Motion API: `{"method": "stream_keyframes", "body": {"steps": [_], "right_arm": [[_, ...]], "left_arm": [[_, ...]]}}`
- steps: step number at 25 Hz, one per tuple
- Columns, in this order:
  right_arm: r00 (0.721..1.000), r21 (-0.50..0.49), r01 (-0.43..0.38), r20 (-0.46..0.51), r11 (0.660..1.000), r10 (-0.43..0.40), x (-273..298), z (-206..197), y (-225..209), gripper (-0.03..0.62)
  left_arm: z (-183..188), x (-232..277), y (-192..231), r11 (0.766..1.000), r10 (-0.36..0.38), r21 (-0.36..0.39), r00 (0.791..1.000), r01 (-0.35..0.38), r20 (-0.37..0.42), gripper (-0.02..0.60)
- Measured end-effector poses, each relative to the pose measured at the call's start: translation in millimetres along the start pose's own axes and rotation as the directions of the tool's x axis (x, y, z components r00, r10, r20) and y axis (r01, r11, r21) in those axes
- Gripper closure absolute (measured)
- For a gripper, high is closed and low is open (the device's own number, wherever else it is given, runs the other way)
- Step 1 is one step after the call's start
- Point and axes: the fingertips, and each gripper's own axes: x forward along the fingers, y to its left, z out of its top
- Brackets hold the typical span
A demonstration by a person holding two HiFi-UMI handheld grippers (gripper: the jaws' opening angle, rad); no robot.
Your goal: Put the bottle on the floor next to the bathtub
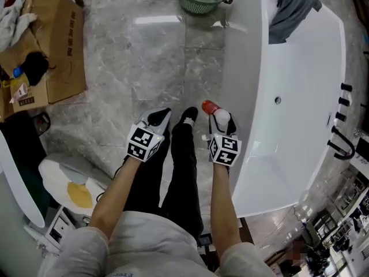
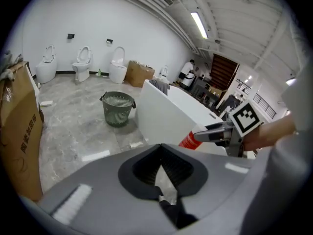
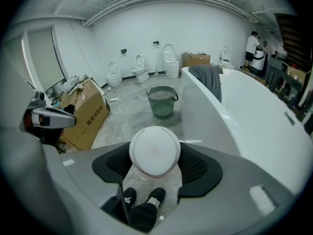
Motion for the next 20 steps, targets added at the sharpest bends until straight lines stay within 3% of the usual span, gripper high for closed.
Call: {"method": "stream_keyframes", "body": {"steps": [9,15,20], "right_arm": [[0.998,-0.063,-0.020,-0.060,0.998,0.016,72,-25,1,0.310],[0.992,-0.087,-0.012,-0.125,0.996,0.001,114,-52,-16,0.310],[0.984,-0.094,0.000,-0.176,0.996,-0.016,145,-80,-39,0.310]], "left_arm": [[-15,43,24,0.998,0.062,0.033,0.998,-0.062,0.005,0.525],[-24,68,13,0.998,0.000,0.067,1.000,0.000,0.004,0.525],[-51,93,0,0.989,-0.013,0.148,0.998,0.022,-0.056,0.525]]}}
